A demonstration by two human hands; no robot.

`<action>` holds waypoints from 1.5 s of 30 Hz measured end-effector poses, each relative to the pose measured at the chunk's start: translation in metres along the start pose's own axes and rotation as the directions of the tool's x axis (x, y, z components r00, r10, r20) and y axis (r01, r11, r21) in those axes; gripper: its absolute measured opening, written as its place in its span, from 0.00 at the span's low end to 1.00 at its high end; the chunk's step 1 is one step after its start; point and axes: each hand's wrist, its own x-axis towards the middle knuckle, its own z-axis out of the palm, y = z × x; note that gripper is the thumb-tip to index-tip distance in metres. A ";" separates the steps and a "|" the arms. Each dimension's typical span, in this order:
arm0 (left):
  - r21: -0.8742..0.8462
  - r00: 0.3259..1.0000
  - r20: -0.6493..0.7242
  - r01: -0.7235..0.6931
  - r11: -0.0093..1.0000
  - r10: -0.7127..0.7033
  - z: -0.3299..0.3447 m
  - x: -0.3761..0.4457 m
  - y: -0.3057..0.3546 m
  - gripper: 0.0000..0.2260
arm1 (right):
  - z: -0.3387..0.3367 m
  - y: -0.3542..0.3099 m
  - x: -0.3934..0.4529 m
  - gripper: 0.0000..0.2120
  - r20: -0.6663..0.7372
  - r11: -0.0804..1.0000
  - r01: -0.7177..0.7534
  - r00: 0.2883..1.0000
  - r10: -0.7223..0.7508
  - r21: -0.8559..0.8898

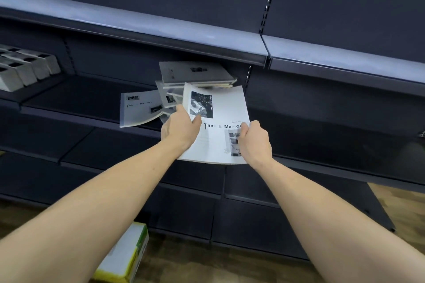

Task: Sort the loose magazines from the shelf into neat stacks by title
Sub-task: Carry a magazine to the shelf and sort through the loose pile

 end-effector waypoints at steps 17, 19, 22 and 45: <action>0.091 0.990 -0.013 -0.136 0.987 0.137 0.003 0.145 -0.043 0.14 | 0.069 -0.051 0.101 0.16 -0.092 0.958 -0.213 0.968 0.233 0.190; 0.168 0.983 -0.049 -0.166 0.972 0.177 0.005 0.160 -0.051 0.14 | 0.071 -0.045 0.107 0.17 -0.083 0.959 -0.230 0.966 0.246 0.167; 0.243 0.956 0.031 -0.289 0.926 0.290 0.011 0.186 -0.061 0.25 | 0.074 -0.034 0.113 0.18 -0.067 0.957 -0.242 0.965 0.255 0.162; 0.323 0.891 -0.086 -0.398 0.858 0.446 0.023 0.166 -0.057 0.12 | 0.053 -0.044 0.123 0.18 0.113 0.873 -0.250 0.968 0.223 0.418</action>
